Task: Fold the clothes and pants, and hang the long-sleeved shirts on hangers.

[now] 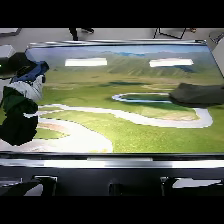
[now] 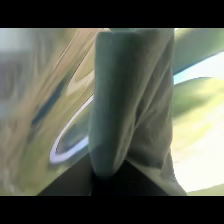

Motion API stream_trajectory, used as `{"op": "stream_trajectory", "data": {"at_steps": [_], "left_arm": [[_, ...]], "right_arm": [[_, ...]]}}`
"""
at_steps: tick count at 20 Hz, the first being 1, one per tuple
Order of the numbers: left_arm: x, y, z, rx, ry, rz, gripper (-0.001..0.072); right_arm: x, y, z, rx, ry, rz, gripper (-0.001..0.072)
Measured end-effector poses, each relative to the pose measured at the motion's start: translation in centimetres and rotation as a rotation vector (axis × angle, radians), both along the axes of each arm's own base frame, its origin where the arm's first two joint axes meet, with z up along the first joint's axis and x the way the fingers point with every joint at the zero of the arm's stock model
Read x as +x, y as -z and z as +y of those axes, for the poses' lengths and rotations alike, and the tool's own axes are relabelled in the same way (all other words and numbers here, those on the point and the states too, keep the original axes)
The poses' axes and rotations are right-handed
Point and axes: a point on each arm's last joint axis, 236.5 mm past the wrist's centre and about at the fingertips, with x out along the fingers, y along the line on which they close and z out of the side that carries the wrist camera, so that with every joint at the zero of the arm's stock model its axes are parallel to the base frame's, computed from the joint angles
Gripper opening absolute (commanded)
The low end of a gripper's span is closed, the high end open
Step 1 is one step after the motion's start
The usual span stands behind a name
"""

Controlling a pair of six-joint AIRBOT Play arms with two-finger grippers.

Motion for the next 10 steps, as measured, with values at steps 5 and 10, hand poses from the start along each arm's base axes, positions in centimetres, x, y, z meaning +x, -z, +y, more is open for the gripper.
{"op": "stream_trajectory", "data": {"at_steps": [5,10], "left_arm": [[0.0,0.0,0.0,-0.006,-0.005,0.002,0.0019],[0.0,0.0,0.0,-0.008,-0.006,0.003,0.0019]], "right_arm": [[-7.8,1.1,-8.3,-0.015,0.249,0.130,0.0037],[-16.6,7.2,-9.3,-0.009,0.344,0.469,0.0037]]}}
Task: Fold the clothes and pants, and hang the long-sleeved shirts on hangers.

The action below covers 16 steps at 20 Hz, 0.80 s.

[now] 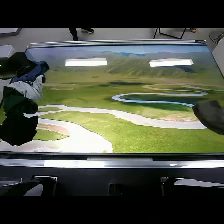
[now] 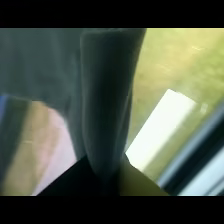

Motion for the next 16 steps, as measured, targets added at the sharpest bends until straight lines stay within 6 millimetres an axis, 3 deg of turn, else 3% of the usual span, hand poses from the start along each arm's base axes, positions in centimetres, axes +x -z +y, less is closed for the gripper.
{"op": "stream_trajectory", "data": {"at_steps": [5,7,11,16], "left_arm": [[-0.1,0.0,-0.6,-0.001,0.013,0.000,0.0019],[-0.2,0.0,-0.9,-0.001,0.020,0.001,0.0019],[-0.2,0.0,-1.2,-0.001,0.027,0.000,0.0020],[-0.2,0.0,-1.3,-0.001,0.030,0.000,0.0019]], "right_arm": [[-6.6,6.0,2.8,0.037,0.046,0.230,0.0037],[-8.3,8.0,3.6,0.034,0.046,0.284,0.0038],[-9.6,10.0,4.0,0.006,0.023,0.322,0.0038],[-10.6,10.7,3.5,-0.029,0.001,0.355,0.0043]]}}
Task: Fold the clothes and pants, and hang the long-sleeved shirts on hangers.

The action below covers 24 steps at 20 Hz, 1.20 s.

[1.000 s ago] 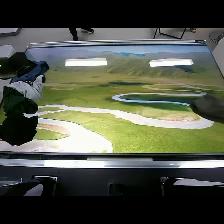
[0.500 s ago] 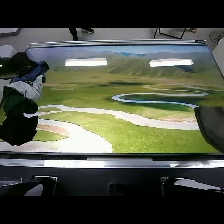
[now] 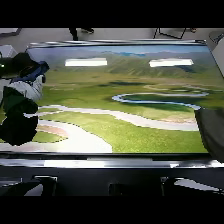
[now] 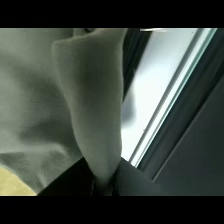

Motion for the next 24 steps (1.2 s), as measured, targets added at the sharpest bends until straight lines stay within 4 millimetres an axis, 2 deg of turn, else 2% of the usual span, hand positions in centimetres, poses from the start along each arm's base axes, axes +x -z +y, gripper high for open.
{"op": "stream_trajectory", "data": {"at_steps": [1,2,3,4,7,10,11,13,15,16,17,18,19,20,21,22,24], "left_arm": [[0.0,0.0,0.0,0.000,0.000,0.000,0.0020],[0.0,0.0,0.0,0.000,0.000,0.000,0.0020],[0.0,0.0,0.0,0.000,0.000,0.000,0.0019],[0.0,0.0,0.0,0.000,0.000,0.000,0.0020],[0.0,0.0,0.0,0.000,-0.001,-0.003,0.0019],[0.3,-0.4,0.1,-0.005,-0.008,-0.021,0.0019],[0.5,-0.6,0.0,-0.009,-0.010,-0.029,0.0018],[0.9,-1.2,0.0,-0.015,-0.016,-0.059,0.0016],[1.6,-2.3,-0.1,0.008,-0.018,-0.115,0.0015],[2.0,-2.3,0.0,0.052,-0.020,-0.131,0.0016],[2.5,-1.6,0.5,0.122,-0.030,-0.125,0.0018],[2.9,-0.3,1.3,0.195,-0.052,-0.092,0.0056],[3.1,1.7,2.4,0.270,-0.076,-0.031,0.0375],[3.2,3.7,3.3,0.321,-0.093,0.035,0.0692],[2.9,6.3,3.9,0.363,-0.101,0.124,0.0708],[2.0,9.4,4.2,0.394,-0.090,0.238,0.0708],[-0.9,15.0,3.8,0.437,-0.027,0.438,0.0708]], "right_arm": [[-0.1,0.1,0.0,-0.001,-0.002,0.005,0.0081],[-0.3,0.3,0.1,-0.001,-0.003,0.009,0.0219],[-0.4,0.4,0.2,0.003,-0.003,0.015,0.0428],[-0.5,0.6,0.3,0.007,-0.004,0.018,0.0685],[-0.5,-0.2,0.2,0.001,-0.003,0.014,0.0705],[0.5,-4.0,-1.7,-0.061,-0.005,-0.017,0.0705],[1.6,-6.3,-3.2,-0.115,-0.004,-0.060,0.0704],[5.1,-12.1,-6.2,-0.260,-0.040,-0.206,0.0703],[10.3,-20.4,-8.4,-0.467,-0.117,-0.414,0.0702],[13.2,-24.7,-8.1,-0.560,-0.173,-0.519,0.0691],[16.0,-28.2,-6.8,-0.626,-0.233,-0.609,0.0659],[18.8,-31.0,-4.4,-0.659,-0.308,-0.686,0.0650],[21.2,-32.1,-1.7,-0.653,-0.386,-0.729,0.0649],[23.3,-31.8,1.8,-0.607,-0.473,-0.737,0.0660],[24.8,-30.3,5.0,-0.539,-0.553,-0.716,0.0670],[25.9,-27.7,8.8,-0.442,-0.631,-0.676,0.0670],[26.3,-22.0,15.8,-0.245,-0.774,-0.563,0.0670]]}}
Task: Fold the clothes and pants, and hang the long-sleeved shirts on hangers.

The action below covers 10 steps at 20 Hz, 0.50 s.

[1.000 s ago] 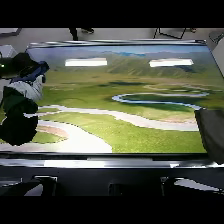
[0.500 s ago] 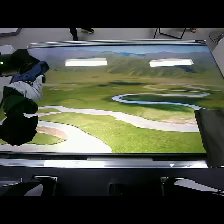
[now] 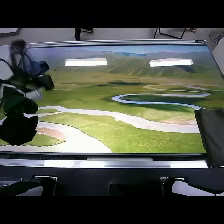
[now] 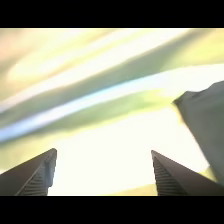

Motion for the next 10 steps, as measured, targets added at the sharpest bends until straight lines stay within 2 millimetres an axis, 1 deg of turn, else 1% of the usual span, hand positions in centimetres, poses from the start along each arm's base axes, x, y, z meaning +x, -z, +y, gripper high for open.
{"op": "stream_trajectory", "data": {"at_steps": [1,2,3,4,6,8,10], "left_arm": [[-1.6,2.1,-0.4,0.006,0.014,0.072,0.0708],[-3.0,3.7,-1.0,0.005,0.030,0.118,0.0708],[-4.1,4.9,-1.5,-0.001,0.035,0.137,0.0708],[-4.9,5.9,-1.7,-0.004,0.035,0.147,0.0708],[-5.9,7.1,-1.9,-0.006,0.035,0.154,0.0708],[-6.4,7.8,-2.2,-0.011,0.035,0.162,0.0708],[-6.7,8.2,-2.2,-0.013,0.032,0.163,0.0708]], "right_arm": [[-0.6,2.8,3.1,0.029,-0.071,0.097,0.0670],[-1.4,5.1,5.4,0.040,-0.125,0.181,0.0675],[-2.2,7.0,7.2,0.035,-0.172,0.253,0.0677],[-2.9,8.4,8.5,0.023,-0.205,0.306,0.0676],[-3.7,10.1,10.3,-0.002,-0.259,0.369,0.0674],[-4.2,11.0,11.2,-0.014,-0.287,0.398,0.0674],[-4.5,11.4,11.7,-0.018,-0.303,0.414,0.0674]]}}
